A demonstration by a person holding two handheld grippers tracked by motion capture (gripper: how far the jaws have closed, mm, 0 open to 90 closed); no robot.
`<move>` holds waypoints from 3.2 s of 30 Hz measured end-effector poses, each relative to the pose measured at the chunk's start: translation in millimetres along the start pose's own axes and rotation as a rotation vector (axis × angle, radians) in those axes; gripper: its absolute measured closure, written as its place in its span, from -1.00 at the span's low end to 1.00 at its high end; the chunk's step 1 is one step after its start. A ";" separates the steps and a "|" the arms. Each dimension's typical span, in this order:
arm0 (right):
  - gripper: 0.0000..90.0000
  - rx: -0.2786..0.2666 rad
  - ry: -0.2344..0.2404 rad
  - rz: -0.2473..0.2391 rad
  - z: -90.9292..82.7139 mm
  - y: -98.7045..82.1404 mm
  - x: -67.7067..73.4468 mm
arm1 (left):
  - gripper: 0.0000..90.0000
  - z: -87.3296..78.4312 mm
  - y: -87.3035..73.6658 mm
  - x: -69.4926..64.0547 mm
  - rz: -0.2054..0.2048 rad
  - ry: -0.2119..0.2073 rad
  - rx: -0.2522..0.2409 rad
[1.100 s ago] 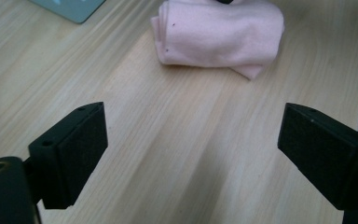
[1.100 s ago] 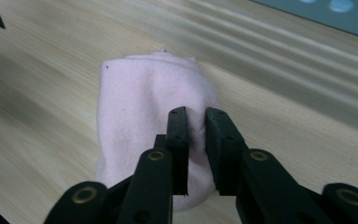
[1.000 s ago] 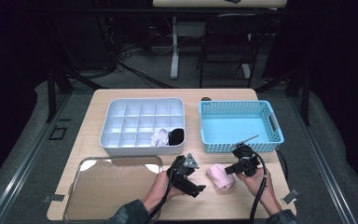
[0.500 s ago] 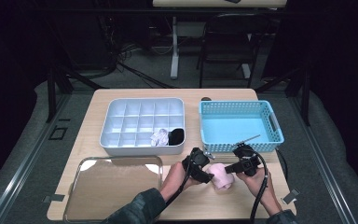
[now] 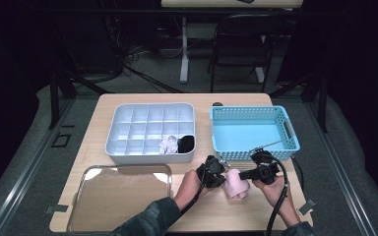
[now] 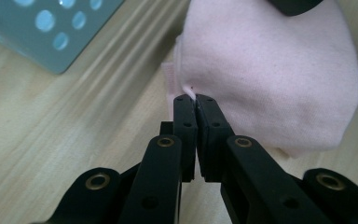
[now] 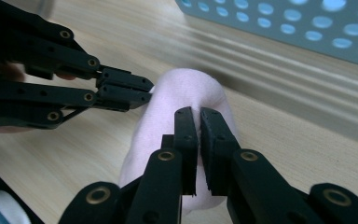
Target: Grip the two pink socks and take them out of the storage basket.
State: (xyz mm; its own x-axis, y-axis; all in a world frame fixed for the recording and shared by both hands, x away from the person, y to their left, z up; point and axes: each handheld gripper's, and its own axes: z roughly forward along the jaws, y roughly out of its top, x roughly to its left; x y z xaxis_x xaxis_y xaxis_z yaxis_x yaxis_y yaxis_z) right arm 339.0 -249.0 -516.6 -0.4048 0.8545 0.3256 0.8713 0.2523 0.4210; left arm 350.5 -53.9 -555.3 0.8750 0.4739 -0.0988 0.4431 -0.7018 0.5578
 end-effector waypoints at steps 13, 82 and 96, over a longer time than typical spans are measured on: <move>0.89 -0.055 0.058 0.010 -14.3 3.4 7.3 | -0.01 -42.2 -24.2 11.7 -0.060 0.026 -0.035; 0.45 0.120 -0.153 -0.026 20.3 3.1 2.3 | 0.00 -78.1 -69.6 5.8 -0.095 0.074 -0.043; 0.73 0.120 -0.168 -0.035 18.8 2.1 1.7 | -0.01 -94.2 -74.1 18.1 -0.141 0.077 -0.079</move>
State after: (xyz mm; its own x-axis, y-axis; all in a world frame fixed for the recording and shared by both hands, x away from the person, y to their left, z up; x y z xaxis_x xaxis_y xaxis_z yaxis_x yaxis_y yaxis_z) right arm 345.3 -238.5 -531.2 -0.3922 0.9054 0.1626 0.8883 0.3269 0.3225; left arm 315.1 56.7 -520.8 0.7868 0.6056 -0.1191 0.5406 -0.5831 0.6064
